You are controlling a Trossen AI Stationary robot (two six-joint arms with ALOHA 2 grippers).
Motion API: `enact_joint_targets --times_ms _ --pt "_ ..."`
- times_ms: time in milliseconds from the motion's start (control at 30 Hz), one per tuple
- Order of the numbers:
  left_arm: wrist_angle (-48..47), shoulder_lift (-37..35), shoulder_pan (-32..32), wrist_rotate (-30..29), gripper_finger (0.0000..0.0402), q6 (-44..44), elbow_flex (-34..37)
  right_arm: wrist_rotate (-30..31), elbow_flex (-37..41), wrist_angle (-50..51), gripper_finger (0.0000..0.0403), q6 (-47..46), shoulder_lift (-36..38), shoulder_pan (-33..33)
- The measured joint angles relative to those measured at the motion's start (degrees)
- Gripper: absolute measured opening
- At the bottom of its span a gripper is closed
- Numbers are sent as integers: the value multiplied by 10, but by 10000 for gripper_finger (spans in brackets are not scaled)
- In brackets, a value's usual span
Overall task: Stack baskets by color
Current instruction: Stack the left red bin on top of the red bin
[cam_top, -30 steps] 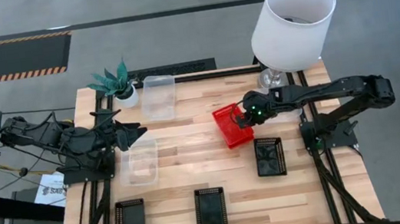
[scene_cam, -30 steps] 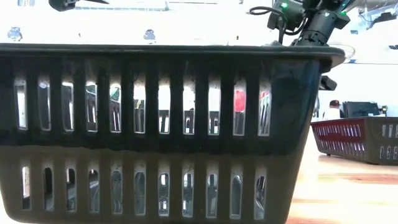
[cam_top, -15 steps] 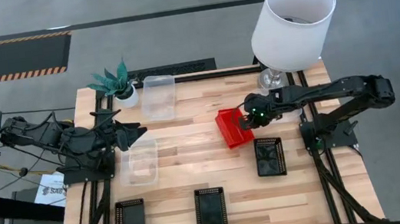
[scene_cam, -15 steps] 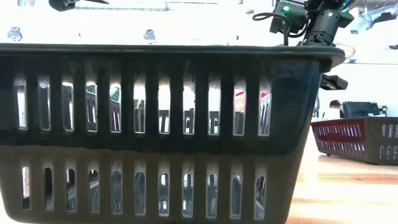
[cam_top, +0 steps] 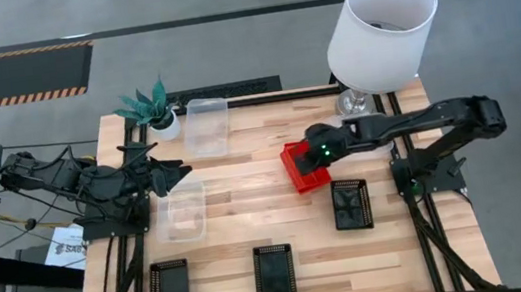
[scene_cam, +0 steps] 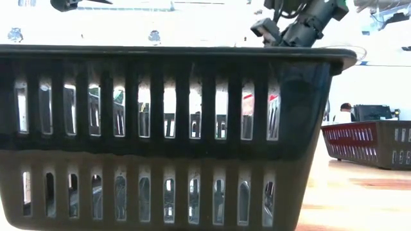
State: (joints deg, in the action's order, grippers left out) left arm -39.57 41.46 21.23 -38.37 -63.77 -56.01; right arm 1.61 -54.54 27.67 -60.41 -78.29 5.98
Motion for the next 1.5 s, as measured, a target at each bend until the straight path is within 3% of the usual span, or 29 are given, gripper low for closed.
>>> enact_joint_targets --times_ms 167,433,633,867,1100,1500 --pt "0 0 0 0 322 0 0 -14 0 -47 108 0 -28 -4" --pt "-1 0 0 0 322 3 0 -15 0 -53 193 -14 -13 -3" --pt "0 0 0 0 322 3 0 -15 0 -41 207 -15 -33 -4" --pt "0 0 0 0 322 3 0 -18 0 -42 169 -26 -62 -20" --pt "0 0 0 0 322 3 0 -18 -26 -31 20 -20 -64 -27" --pt "0 0 0 0 322 10 0 4 -122 119 12 -2 -64 -26"
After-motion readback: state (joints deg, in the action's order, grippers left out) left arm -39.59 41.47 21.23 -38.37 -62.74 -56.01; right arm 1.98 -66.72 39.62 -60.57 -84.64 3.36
